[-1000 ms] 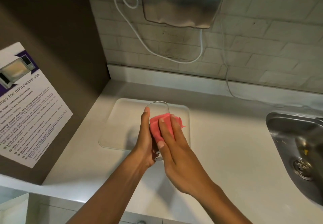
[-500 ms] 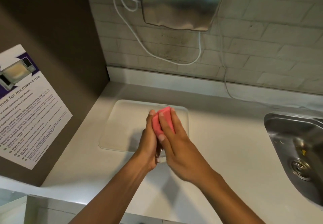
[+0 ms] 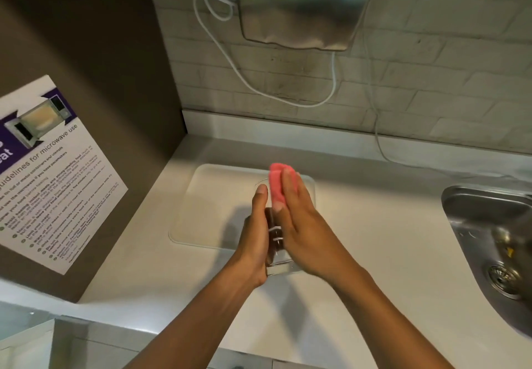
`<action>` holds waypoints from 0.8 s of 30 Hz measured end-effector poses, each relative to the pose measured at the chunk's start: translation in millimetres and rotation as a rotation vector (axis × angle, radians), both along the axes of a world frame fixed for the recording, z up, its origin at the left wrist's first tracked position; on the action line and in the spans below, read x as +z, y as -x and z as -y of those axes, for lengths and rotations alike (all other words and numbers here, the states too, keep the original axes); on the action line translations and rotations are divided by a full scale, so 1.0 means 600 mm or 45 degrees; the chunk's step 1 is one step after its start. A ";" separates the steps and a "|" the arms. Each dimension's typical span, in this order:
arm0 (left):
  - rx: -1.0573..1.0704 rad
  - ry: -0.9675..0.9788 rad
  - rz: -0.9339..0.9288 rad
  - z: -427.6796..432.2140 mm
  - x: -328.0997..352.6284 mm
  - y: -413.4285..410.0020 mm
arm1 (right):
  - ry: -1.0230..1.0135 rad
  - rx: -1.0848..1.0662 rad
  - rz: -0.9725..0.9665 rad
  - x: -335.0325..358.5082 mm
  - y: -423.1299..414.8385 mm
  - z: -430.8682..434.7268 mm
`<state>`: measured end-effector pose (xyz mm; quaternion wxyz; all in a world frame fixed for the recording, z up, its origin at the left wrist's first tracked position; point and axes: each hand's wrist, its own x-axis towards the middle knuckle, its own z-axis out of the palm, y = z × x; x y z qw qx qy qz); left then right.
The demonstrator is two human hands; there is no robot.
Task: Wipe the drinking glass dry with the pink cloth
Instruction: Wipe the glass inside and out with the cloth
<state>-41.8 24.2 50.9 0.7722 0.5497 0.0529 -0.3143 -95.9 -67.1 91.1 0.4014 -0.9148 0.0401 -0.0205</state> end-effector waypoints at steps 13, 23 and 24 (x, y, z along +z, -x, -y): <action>-0.104 -0.174 -0.087 0.001 -0.028 0.014 | -0.038 0.112 -0.127 0.001 0.014 0.001; 0.063 -0.051 -0.406 -0.015 0.032 -0.035 | -0.473 -0.038 -0.103 -0.014 0.030 -0.002; 0.076 -0.018 -0.429 -0.017 0.033 -0.039 | -0.522 -0.053 -0.119 -0.016 0.031 -0.002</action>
